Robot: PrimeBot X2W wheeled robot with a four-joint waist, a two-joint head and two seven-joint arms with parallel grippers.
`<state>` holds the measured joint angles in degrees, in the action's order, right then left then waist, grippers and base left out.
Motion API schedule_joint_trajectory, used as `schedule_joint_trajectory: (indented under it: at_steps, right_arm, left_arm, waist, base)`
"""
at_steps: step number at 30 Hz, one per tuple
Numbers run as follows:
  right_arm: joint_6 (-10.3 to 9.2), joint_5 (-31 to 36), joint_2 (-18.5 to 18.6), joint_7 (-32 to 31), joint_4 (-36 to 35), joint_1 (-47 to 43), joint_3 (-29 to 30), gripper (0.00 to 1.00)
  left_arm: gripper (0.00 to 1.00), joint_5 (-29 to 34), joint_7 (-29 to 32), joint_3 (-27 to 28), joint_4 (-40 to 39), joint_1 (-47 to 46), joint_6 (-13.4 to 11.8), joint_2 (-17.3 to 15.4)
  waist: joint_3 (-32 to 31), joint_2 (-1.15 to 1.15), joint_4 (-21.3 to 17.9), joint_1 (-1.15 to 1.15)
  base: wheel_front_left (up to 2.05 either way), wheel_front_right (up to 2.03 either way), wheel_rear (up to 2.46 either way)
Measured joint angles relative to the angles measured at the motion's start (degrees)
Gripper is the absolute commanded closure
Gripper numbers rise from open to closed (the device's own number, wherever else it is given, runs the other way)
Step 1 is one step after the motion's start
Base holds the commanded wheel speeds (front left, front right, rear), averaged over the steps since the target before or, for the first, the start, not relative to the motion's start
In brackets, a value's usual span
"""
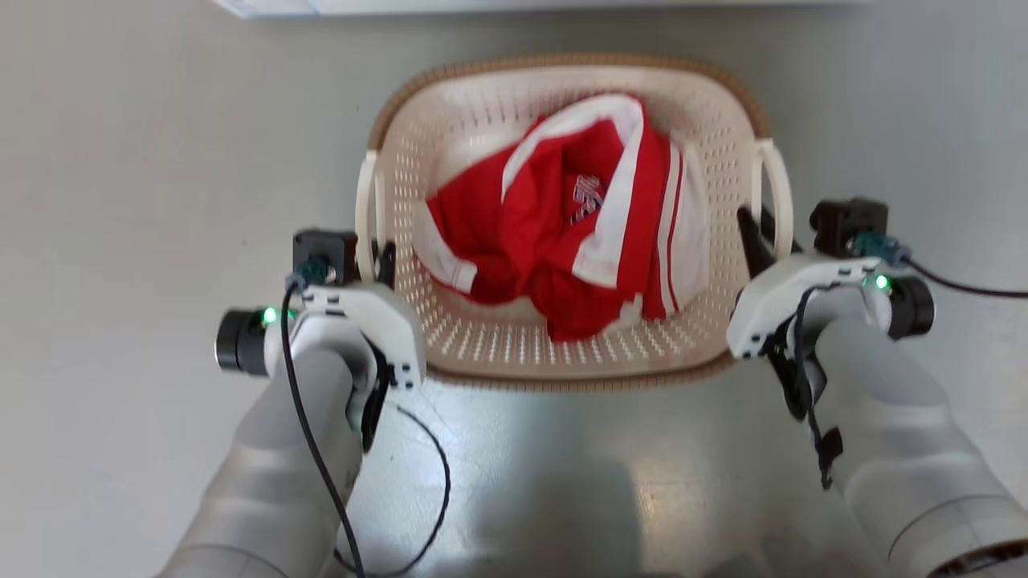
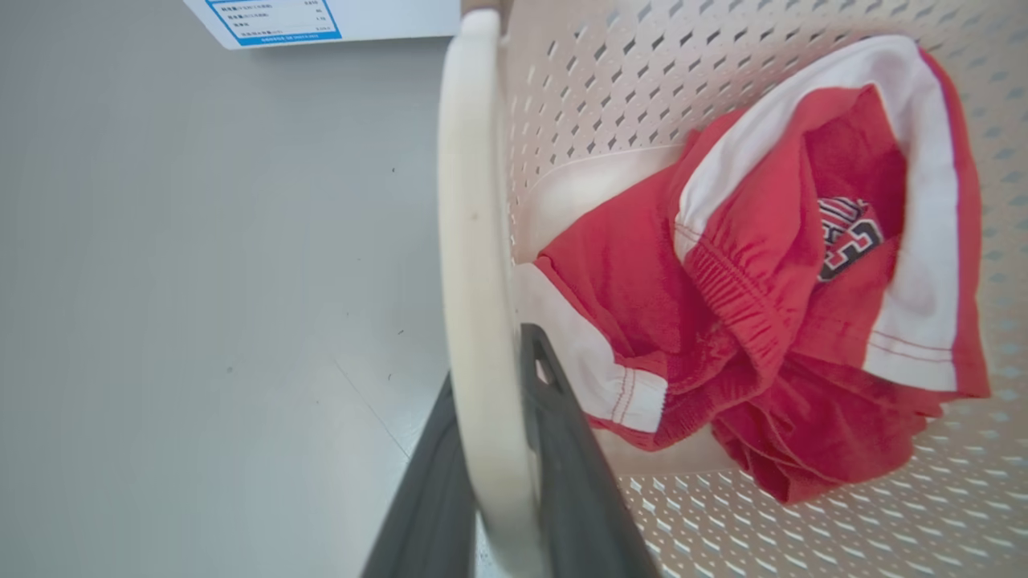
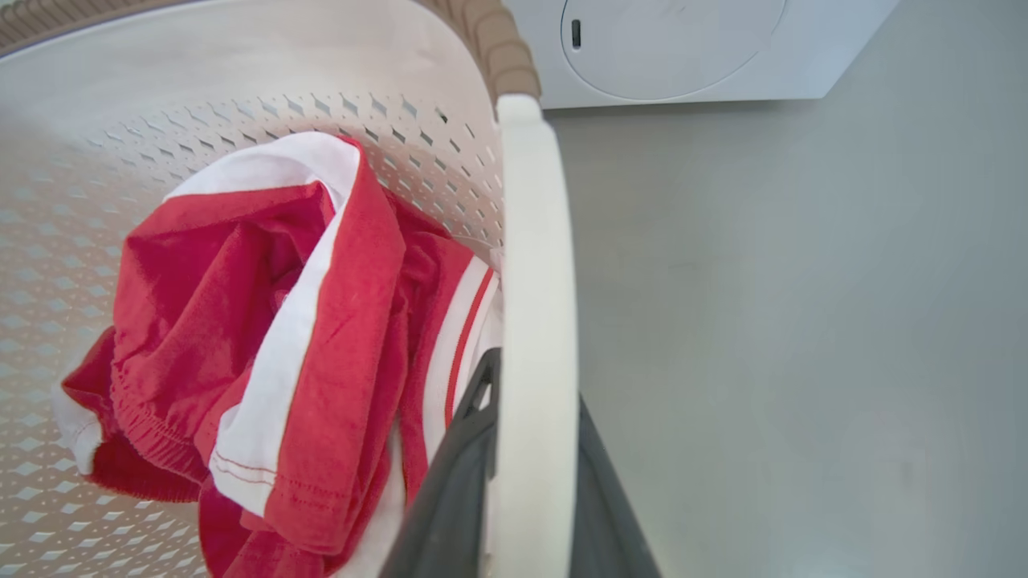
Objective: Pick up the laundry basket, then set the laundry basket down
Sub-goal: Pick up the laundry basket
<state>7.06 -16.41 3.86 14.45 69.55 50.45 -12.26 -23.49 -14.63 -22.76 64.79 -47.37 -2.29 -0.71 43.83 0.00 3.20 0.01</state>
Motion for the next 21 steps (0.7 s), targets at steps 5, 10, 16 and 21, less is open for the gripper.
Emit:
schedule_joint_trajectory:
  at_steps: [5, 10, 16, 21]
  right_arm:
    - [0.0, -2.2, -0.35, -0.1, 1.93, -3.49, -3.45, 1.0]
    - [0.0, -5.16, -0.71, -2.1, 2.83, -7.36, -7.1, 1.0]
    - [0.0, -9.14, -0.86, -4.46, 2.89, -12.85, -11.48, 1.0]
    - [0.0, -12.5, -0.88, -6.47, 2.63, -17.52, -14.63, 1.0]
  left_arm:
    - [1.0, -2.23, 0.0, -1.69, 1.47, 4.25, -0.05, 0.14]
    - [1.0, -5.57, 0.03, -4.13, 3.34, 8.48, -0.03, 0.21]
    - [1.0, -9.01, 1.12, -7.54, 4.75, 13.77, -0.04, 0.26]
    - [1.0, -11.6, 2.63, -10.02, 5.24, 17.95, -0.18, 0.23]
  waist:
    - [-4.41, 0.0, -0.19, 0.0]
    - [-9.54, 0.0, -0.22, 0.0]
    - [-16.48, 0.0, -0.28, 0.0]
    - [-22.66, 0.0, -0.38, 0.0]
  base:
    - [0.0, 0.0, 0.0]
    - [0.0, 0.0, 0.0]
    - [0.0, 0.0, 0.0]
    - [0.0, 0.0, 0.0]
